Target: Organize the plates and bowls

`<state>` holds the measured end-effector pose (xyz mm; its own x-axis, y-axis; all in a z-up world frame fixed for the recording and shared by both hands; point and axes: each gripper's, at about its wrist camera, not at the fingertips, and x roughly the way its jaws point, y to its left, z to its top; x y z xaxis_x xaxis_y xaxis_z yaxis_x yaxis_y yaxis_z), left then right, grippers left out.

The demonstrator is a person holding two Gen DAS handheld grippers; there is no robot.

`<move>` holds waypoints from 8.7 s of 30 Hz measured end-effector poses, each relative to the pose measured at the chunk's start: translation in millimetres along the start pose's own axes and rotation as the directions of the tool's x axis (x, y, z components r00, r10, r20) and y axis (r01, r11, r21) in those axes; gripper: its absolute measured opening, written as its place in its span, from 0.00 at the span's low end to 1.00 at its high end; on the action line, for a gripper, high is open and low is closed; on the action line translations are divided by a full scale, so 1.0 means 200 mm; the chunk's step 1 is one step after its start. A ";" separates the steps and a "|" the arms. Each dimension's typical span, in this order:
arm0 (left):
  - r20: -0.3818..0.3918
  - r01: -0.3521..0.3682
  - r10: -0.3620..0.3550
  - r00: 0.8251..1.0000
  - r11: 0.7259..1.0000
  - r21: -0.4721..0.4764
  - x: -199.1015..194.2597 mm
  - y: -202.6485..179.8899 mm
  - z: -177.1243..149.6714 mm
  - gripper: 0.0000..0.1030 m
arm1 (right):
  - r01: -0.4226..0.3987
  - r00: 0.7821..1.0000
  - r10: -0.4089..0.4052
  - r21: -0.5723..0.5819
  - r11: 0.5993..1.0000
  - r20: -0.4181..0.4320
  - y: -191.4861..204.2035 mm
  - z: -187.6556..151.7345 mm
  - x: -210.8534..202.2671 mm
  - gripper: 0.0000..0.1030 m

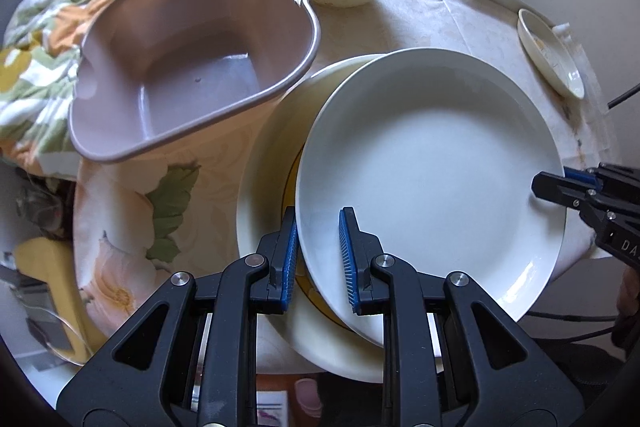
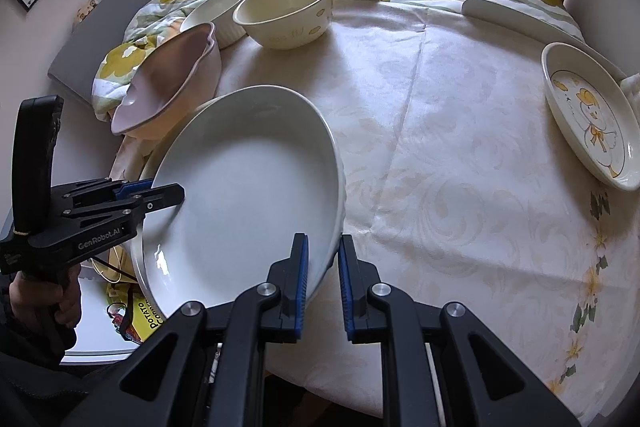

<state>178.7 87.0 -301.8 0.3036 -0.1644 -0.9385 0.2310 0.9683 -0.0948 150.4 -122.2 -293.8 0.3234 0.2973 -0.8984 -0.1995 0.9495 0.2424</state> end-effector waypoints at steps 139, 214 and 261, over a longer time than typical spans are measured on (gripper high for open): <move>0.124 0.171 -0.193 0.973 0.971 0.168 -0.44 -0.47 0.55 0.13 | -0.162 0.951 0.029 0.416 0.895 0.309 -0.53 0.07 -0.61 0.15; 0.095 -0.303 0.294 0.951 0.949 0.093 -0.12 -0.13 -0.04 0.15 | 0.038 0.999 -0.039 -0.055 0.998 -0.002 0.11 0.12 0.05 0.15; 0.028 0.157 -0.156 0.987 0.941 -0.299 0.09 0.87 0.34 0.17 | -0.072 0.995 0.072 -0.002 0.997 -0.069 0.55 0.72 0.51 0.26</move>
<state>287.9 240.5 -311.8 0.2894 -0.3184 -0.9027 -0.0114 0.9418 -0.3359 294.1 26.8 -305.2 0.2434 0.3567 -0.9019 -0.2239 0.9255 0.3056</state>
